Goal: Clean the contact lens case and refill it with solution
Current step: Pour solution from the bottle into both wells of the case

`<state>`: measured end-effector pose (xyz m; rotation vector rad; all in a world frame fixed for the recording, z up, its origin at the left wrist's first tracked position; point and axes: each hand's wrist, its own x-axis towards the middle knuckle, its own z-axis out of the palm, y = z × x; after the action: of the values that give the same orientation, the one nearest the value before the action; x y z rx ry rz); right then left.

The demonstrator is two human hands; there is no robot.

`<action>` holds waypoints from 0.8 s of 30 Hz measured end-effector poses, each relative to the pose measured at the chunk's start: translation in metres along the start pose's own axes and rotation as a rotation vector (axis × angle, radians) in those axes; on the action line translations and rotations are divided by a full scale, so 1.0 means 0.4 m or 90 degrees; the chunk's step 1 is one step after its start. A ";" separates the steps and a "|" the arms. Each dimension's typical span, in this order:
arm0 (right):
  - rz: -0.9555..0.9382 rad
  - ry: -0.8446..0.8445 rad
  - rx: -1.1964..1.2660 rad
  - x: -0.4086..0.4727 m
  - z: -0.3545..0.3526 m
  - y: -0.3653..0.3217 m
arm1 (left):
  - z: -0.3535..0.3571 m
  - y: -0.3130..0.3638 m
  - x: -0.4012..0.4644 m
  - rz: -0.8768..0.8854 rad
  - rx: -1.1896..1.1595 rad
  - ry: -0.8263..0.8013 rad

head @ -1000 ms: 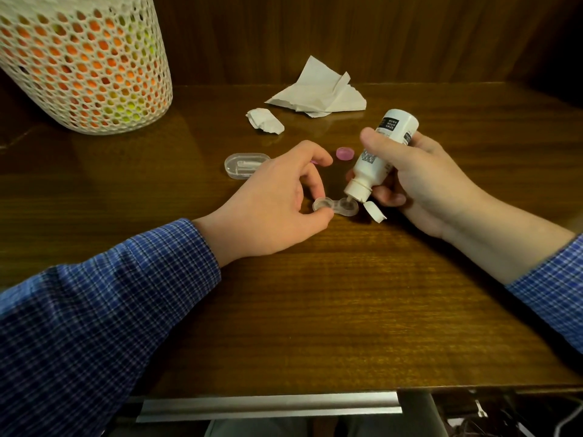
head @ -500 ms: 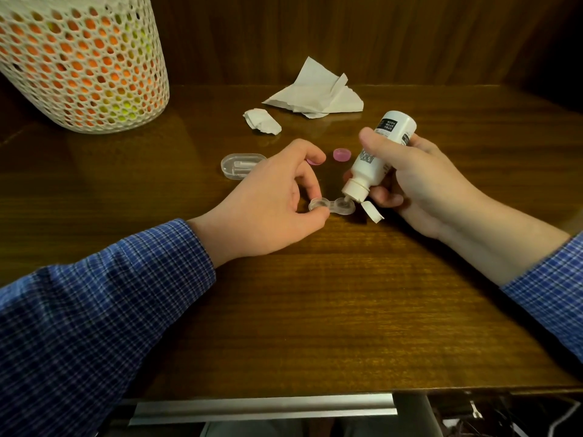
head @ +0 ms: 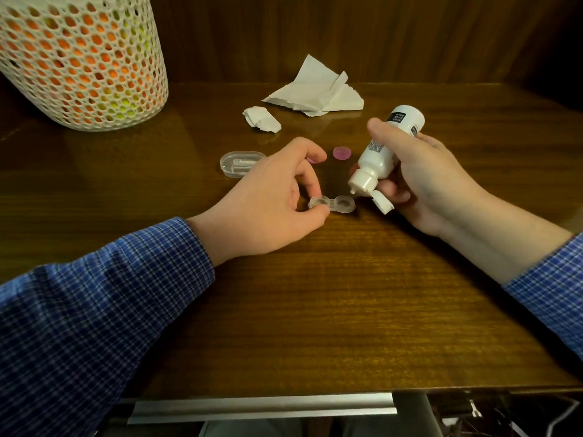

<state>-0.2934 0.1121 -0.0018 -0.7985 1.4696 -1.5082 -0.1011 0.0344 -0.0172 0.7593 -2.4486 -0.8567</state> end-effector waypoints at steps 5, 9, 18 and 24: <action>-0.002 -0.008 -0.011 0.002 0.001 0.001 | 0.000 -0.001 0.000 0.007 -0.001 0.005; -0.019 -0.033 -0.025 -0.005 0.004 0.001 | 0.001 -0.002 -0.001 0.012 0.000 0.006; -0.018 -0.032 -0.028 -0.008 0.006 0.001 | -0.001 0.002 -0.002 0.013 -0.001 0.005; -0.016 -0.029 -0.020 -0.009 0.008 0.000 | -0.001 0.001 -0.001 0.012 0.003 0.003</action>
<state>-0.2892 0.1138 -0.0010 -0.8680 1.4580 -1.4798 -0.1008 0.0347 -0.0169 0.7377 -2.4511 -0.8418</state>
